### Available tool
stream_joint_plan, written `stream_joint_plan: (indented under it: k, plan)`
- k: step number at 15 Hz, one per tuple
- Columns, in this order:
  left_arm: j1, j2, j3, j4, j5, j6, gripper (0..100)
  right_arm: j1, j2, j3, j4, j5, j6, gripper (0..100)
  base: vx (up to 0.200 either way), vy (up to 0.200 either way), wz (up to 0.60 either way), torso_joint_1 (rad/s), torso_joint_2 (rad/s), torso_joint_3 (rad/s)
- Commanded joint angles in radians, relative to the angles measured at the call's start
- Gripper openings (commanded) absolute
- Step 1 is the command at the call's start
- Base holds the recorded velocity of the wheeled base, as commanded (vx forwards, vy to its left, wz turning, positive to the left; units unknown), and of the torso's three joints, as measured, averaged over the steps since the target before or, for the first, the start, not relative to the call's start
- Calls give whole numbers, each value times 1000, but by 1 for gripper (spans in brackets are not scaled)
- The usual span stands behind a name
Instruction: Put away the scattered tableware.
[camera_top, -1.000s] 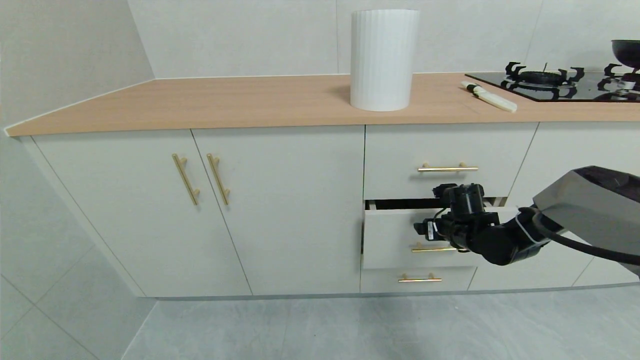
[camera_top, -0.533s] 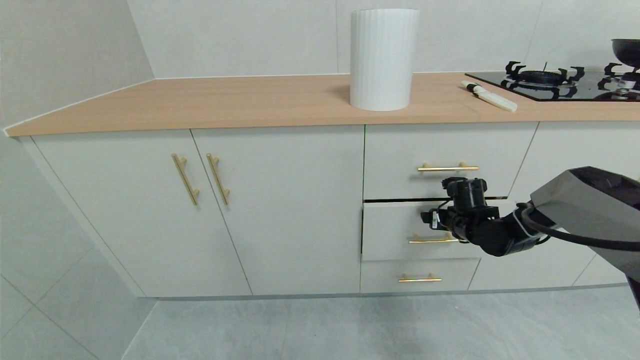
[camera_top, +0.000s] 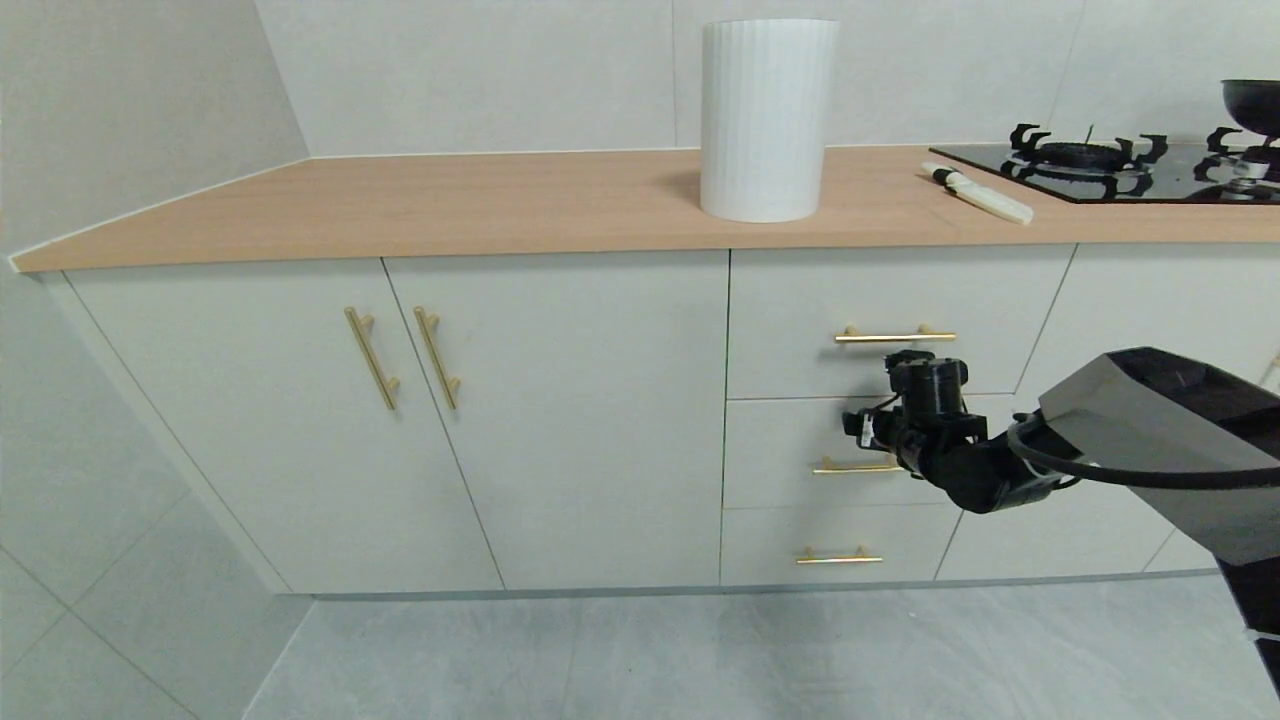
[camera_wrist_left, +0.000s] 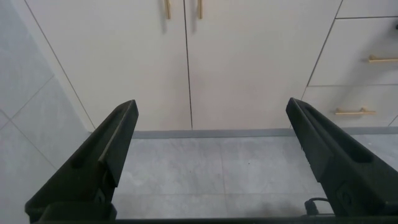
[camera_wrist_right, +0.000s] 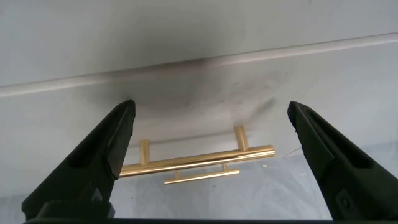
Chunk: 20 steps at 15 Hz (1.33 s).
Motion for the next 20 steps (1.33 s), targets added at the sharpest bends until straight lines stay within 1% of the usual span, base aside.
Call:
stream_joint_plan:
  k: [1, 4, 5, 7, 8, 13, 15, 16, 18, 19, 20]
  plan:
    - [0, 0, 0, 0, 1, 0, 100, -1, 11, -4, -7, -3, 3, 100, 0, 0, 0, 0, 0, 0]
    - [0, 0, 0, 0, 1, 0, 100, -1, -6, 11, -10, -3, 1, 100, 0, 0, 0, 0, 0, 0]
    - [0, 0, 0, 0, 1, 0, 100, 0, -24, 33, -9, -3, 1, 100, 0, 0, 0, 0, 0, 0]
    - [0, 0, 0, 0, 1, 0, 100, 5, -103, 123, -4, 6, 1, 100, 0, 0, 0, 0, 0, 0]
    - [0, 0, 0, 0, 1, 0, 100, 8, -199, 232, -2, 17, -5, 100, 0, 0, 0, 0, 0, 0]
    - [0, 0, 0, 0, 1, 0, 100, 11, -649, 548, -12, 11, -33, 100, 0, 0, 0, 0, 0, 0]
    - [0, 0, 0, 0, 1, 0, 100, 13, -814, 634, -10, 4, -43, 100, 0, 0, 0, 0, 0, 0]
    - [0, 0, 0, 0, 1, 0, 100, 11, -949, 697, -7, 3, -60, 100, 0, 0, 0, 0, 0, 0]
    - [0, 0, 0, 0, 1, 0, 100, 10, -1163, 821, 4, 3, -123, 100, 0, 0, 0, 0, 0, 0]
    - [0, 0, 0, 0, 1, 0, 100, 10, -1233, 872, 4, 3, -155, 100, 0, 0, 0, 0, 0, 0]
    - [0, 0, 0, 0, 1, 0, 100, 10, -1373, 973, 4, 3, -226, 100, 0, 0, 0, 0, 0, 0]
